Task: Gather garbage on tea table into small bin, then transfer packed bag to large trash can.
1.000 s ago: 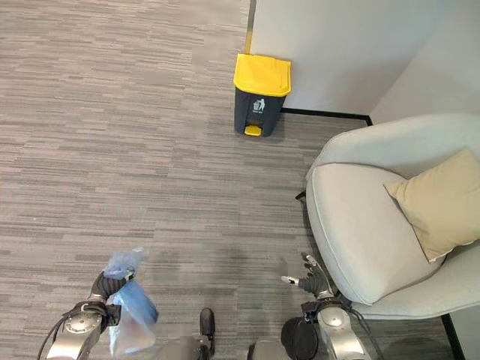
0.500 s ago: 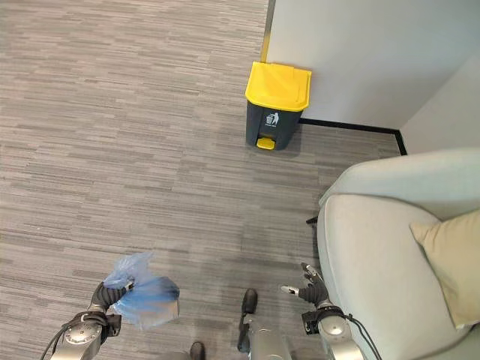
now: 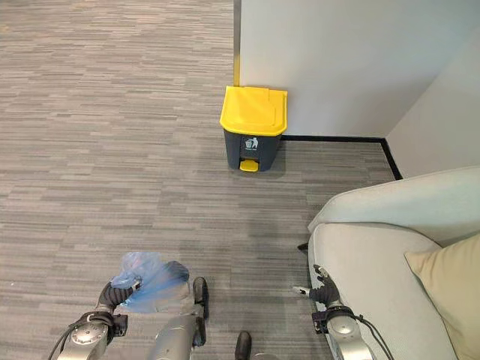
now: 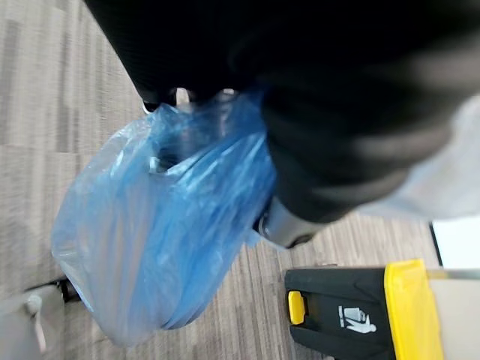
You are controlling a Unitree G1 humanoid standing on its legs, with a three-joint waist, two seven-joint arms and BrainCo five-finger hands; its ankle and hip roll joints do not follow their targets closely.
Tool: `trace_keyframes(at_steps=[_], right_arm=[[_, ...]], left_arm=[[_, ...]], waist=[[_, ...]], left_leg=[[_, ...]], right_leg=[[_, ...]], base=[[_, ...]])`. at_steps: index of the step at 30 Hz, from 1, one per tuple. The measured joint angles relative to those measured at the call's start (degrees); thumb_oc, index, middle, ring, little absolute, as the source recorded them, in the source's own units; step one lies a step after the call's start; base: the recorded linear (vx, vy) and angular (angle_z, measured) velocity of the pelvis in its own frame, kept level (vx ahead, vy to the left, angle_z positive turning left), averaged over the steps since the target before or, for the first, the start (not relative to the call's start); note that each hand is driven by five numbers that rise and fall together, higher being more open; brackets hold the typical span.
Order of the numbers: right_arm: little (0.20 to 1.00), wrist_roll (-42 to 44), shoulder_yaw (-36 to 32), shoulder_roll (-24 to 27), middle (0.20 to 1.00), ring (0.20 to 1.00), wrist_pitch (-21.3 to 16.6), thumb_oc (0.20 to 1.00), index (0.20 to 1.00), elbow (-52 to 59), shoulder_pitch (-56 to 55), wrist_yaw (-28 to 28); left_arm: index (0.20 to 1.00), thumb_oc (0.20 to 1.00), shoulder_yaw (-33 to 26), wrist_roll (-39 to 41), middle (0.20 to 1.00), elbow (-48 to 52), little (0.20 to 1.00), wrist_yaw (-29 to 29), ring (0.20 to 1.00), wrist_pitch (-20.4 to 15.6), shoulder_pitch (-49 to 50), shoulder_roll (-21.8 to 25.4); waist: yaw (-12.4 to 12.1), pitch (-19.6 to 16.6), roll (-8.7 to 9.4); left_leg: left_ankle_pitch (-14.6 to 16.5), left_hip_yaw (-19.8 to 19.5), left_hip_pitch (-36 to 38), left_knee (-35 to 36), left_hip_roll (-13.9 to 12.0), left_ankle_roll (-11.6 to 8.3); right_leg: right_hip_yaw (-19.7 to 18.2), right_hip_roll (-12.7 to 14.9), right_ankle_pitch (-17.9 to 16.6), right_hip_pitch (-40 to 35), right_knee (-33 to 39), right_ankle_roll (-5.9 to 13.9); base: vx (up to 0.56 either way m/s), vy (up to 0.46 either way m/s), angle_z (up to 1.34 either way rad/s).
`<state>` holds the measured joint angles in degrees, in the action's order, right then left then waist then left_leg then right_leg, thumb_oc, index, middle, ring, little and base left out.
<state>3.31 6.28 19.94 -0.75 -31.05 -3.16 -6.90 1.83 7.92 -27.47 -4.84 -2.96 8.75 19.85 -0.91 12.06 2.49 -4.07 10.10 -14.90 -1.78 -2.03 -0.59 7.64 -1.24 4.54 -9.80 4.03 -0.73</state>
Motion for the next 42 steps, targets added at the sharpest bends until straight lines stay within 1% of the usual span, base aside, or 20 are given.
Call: trace_keyframes(at_steps=[2, 4, 5, 7, 9, 11, 12, 15, 19, 22, 25, 27, 28, 29, 30, 32, 34, 38, 39, 42], right_arm=[[1.000, 0.0, -0.2, -0.2, 1.000, 1.000, -0.2, 1.000, 1.000, 0.2, -1.1, 0.0], [1.000, 0.0, -0.2, -1.0, 1.000, 1.000, -0.1, 1.000, 1.000, 0.5, -1.4, 0.1], [1.000, 0.0, -0.2, -1.5, 1.000, 1.000, 0.0, 1.000, 1.000, 0.5, -1.1, 0.1], [1.000, 0.0, 0.0, -2.5, 1.000, 1.000, -0.1, 1.000, 1.000, 0.5, -0.4, 0.2], [1.000, 0.0, 0.1, -3.1, 1.000, 1.000, -0.1, 1.000, 1.000, 1.2, -0.6, 0.2], [1.000, 0.1, 1.4, -3.3, 1.000, 1.000, -0.1, 1.000, 1.000, 1.9, 0.3, 0.3], [1.000, 0.1, 1.8, -3.2, 1.000, 1.000, -0.2, 1.000, 1.000, 2.6, 1.3, 0.7], [1.000, 0.1, 2.1, -3.0, 1.000, 1.000, -0.1, 1.000, 1.000, 2.7, 1.6, 0.9], [1.000, 0.1, 2.1, -2.6, 1.000, 1.000, 0.1, 1.000, 1.000, 2.7, 0.8, 0.9], [1.000, 0.1, 2.0, -2.5, 1.000, 1.000, 0.2, 1.000, 1.000, 2.1, -0.2, 1.0], [1.000, 0.1, 1.9, -2.3, 1.000, 1.000, 0.2, 1.000, 1.000, 2.1, -2.5, 1.3], [1.000, 0.2, 0.9, -2.0, 1.000, 1.000, 0.3, 1.000, 1.000, 1.9, -2.8, 1.3], [1.000, 0.2, 0.2, -1.7, 1.000, 1.000, 0.0, 1.000, 1.000, 2.1, -3.2, 1.3], [1.000, 0.2, 0.1, -1.8, 1.000, 1.000, 0.0, 1.000, 1.000, 0.8, -1.7, 1.2], [1.000, 0.2, -0.7, -1.8, 1.000, 1.000, 0.0, 1.000, 1.000, 0.2, -0.3, 1.2], [1.000, 0.4, -0.5, -0.3, 1.000, 1.000, -0.2, 1.000, 1.000, 2.2, 1.8, 1.1], [1.000, 0.8, -0.5, 0.5, 1.000, 1.000, -0.4, 1.000, 1.000, 2.6, 2.4, 0.6], [1.000, 1.4, -1.4, 1.2, 1.000, 1.000, 0.0, 1.000, 1.000, 2.5, 1.2, -0.1], [1.000, 1.5, -1.3, 0.7, 1.000, 1.000, -0.1, 1.000, 1.000, 2.3, 0.9, -0.2], [1.000, 1.9, -1.0, 0.6, 1.000, 1.000, -0.1, 1.000, 1.000, 1.8, 0.6, -0.3]], left_arm=[[0.200, 0.200, -0.1, 0.0, 0.200, 0.5, 0.200, -0.1, 0.200, -0.1, 0.6, 0.6], [0.200, 0.200, -0.1, 0.0, 0.200, 0.2, 0.200, -0.1, 0.200, 0.1, -0.8, 1.8], [0.200, 0.200, -0.2, 0.0, 0.200, 0.1, 0.200, -0.1, 0.200, 0.5, -1.6, 2.0], [0.200, 0.200, -0.1, 0.0, 0.200, 0.0, 0.200, -0.1, 0.200, 0.6, -2.2, 2.7], [0.200, 0.200, -0.3, 0.0, 0.200, 0.3, 0.200, -0.2, 0.200, 0.6, -2.9, 3.3], [0.200, 0.200, -0.6, 0.0, 0.200, 0.1, 0.200, -0.7, 0.200, 0.7, -3.1, 4.1], [0.200, 0.200, -1.0, 0.0, 0.200, 0.1, 0.200, -1.2, 0.200, 0.8, -2.4, 4.1], [0.200, 0.200, -1.5, 0.0, 0.200, -0.4, 0.200, -1.6, 0.200, 0.8, -2.2, 3.8], [0.200, 0.200, -2.0, 0.0, 0.200, -1.3, 0.200, -1.9, 0.200, 0.8, -1.8, 2.8], [0.200, 0.200, -2.2, 0.1, 0.200, -2.5, 0.200, -1.9, 0.200, 0.6, -2.0, 1.6], [0.200, 0.200, -1.8, 0.2, 0.200, -2.3, 0.200, -1.8, 0.200, 0.6, -1.6, 1.0], [0.200, 0.200, -0.8, 0.7, 0.200, -1.9, 0.200, -1.6, 0.200, 0.7, -0.5, 0.0], [0.200, 0.200, 0.3, 0.7, 0.200, -1.1, 0.200, -1.4, 0.200, 0.6, -1.0, 0.0], [0.200, 0.200, 0.5, 0.8, 0.200, -0.9, 0.200, -1.3, 0.200, 0.7, -0.8, -0.1], [0.200, 0.200, 0.6, 1.0, 0.200, -0.9, 0.200, -1.0, 0.200, 0.9, -0.9, -0.5], [0.200, 0.200, 0.2, 1.0, 0.200, -0.4, 0.200, -0.7, 0.200, 0.9, -0.6, -0.4], [0.200, 0.200, 0.3, 1.2, 0.200, -0.4, 0.200, -0.6, 0.200, 0.9, -1.0, -0.4], [0.200, 0.200, 0.4, 1.2, 0.200, 0.1, 0.200, 0.0, 0.200, 0.3, -4.9, -0.4], [0.200, 0.200, 0.4, 1.3, 0.200, 0.1, 0.200, 0.0, 0.200, 0.3, -4.1, 0.0], [0.200, 0.200, 0.4, 1.3, 0.200, 0.0, 0.200, -0.1, 0.200, 0.3, -3.4, -0.1]], waist=[[-0.1, -1.4, 1.75], [0.2, -2.0, 4.35], [0.0, -2.1, 4.53], [0.0, -1.5, 3.40], [-0.1, -1.7, 3.40], [-0.4, -1.0, 2.68], [-0.6, -0.7, 2.48], [-0.3, 0.1, 1.64], [1.0, 1.5, 1.17], [1.7, 1.5, 1.67], [2.8, 0.8, 2.54], [3.6, -0.2, 0.04], [3.5, -0.6, -0.48], [3.3, -0.5, -0.78], [3.4, -0.9, -0.78], [3.4, -1.0, -0.91], [3.7, -1.1, -0.81], [4.5, -0.3, 1.54], [3.7, -0.2, 1.78], [3.3, 0.1, 0.84]], left_leg=[[-3.7, 0.4, 1.5, -0.6, 2.3, 3.34], [-1.4, 1.3, 1.2, -2.0, 4.9, 4.89], [0.3, 1.6, 1.7, -2.8, 5.7, 5.86], [0.6, 1.7, 4.1, -1.2, 5.6, 6.42], [1.2, 1.6, 5.2, -0.6, 6.0, 6.26], [3.4, 2.0, 6.4, 0.1, 5.9, 7.45], [2.1, 3.2, 7.3, 0.7, 5.6, 6.95], [4.3, 2.9, 9.7, 1.0, 5.4, 6.62], [7.7, 2.5, 13.4, 1.0, 6.3, 5.68], [10.9, -0.1, 15.2, -0.1, 6.4, 4.81], [12.5, -4.5, 19.5, 0.0, 6.3, 2.50], [14.0, -7.1, 21.0, -0.2, 2.6, 0.14], [14.2, -7.4, 20.7, -1.9, 1.2, -0.63], [14.0, -7.4, 20.5, -3.6, 0.0, -0.98], [13.7, -7.1, 18.6, -8.7, -1.1, -1.62], [12.4, -6.3, 15.6, -19.6, -3.5, -3.67], [13.4, -6.4, 13.2, -23.8, -4.6, -4.76], [14.1, -4.2, 7.5, -11.1, -1.8, -4.70], [11.1, -4.0, 2.3, -9.7, -2.1, -4.65], [5.6, -5.0, -2.0, -5.1, -2.9, -4.99]], right_leg=[[0.0, 3.0, 5.0, 1.5, -5.6, 3.10], [-0.1, 5.9, 6.9, 2.3, -7.9, 3.79], [-0.1, 6.8, 6.8, 2.5, -10.7, 4.06], [-0.6, 7.8, 8.5, 9.2, -25.5, 6.49], [-1.4, 8.6, 10.0, 12.3, -29.3, 8.43], [-1.3, 9.5, 10.9, 18.2, -33.9, 8.50], [-0.8, 9.8, 11.2, 21.6, -34.7, 8.12], [1.6, 9.9, 8.5, 27.2, -28.2, 7.37], [3.8, 10.4, -2.9, 31.4, -12.0, 8.06], [4.8, 10.7, -6.9, 32.0, -5.6, 9.08], [1.7, 10.6, -9.8, 28.4, -4.8, 6.63], [2.8, 7.9, -13.6, 27.3, -7.7, 4.55], [4.3, 6.6, -13.2, 27.0, -8.8, 1.63], [4.9, 5.9, -11.8, 26.3, -9.6, 1.30], [6.4, 5.0, -11.4, 25.8, -10.8, -0.86], [6.7, 2.8, -9.2, 23.2, -10.5, -2.97], [6.0, 1.9, -8.0, 20.8, -9.4, -4.37], [4.7, 2.7, -6.6, 15.2, -4.1, -4.65], [5.1, 2.2, -6.9, 13.3, -3.5, -4.23], [4.2, 0.6, -6.1, 9.9, -0.9, -3.04]], base=[[0.26, 0.171, -0.24], [0.30, 0.257, -0.05], [0.18, 0.192, -0.16], [0.11, 0.119, -0.08], [0.20, 0.130, 0.09], [0.18, 0.095, -0.27], [0.27, 0.067, -0.26], [0.33, 0.038, -0.11], [0.39, -0.045, 0.08], [0.33, -0.100, 0.36], [0.39, -0.199, 0.78], [0.32, -0.215, 0.76], [0.30, -0.216, 0.52], [0.18, -0.129, 0.26], [0.24, -0.152, 0.02], [0.24, -0.090, -0.22], [0.23, -0.041, -0.15], [0.20, 0.018, 0.13], [0.18, 0.040, -0.32], [0.24, 0.118, -0.29]])
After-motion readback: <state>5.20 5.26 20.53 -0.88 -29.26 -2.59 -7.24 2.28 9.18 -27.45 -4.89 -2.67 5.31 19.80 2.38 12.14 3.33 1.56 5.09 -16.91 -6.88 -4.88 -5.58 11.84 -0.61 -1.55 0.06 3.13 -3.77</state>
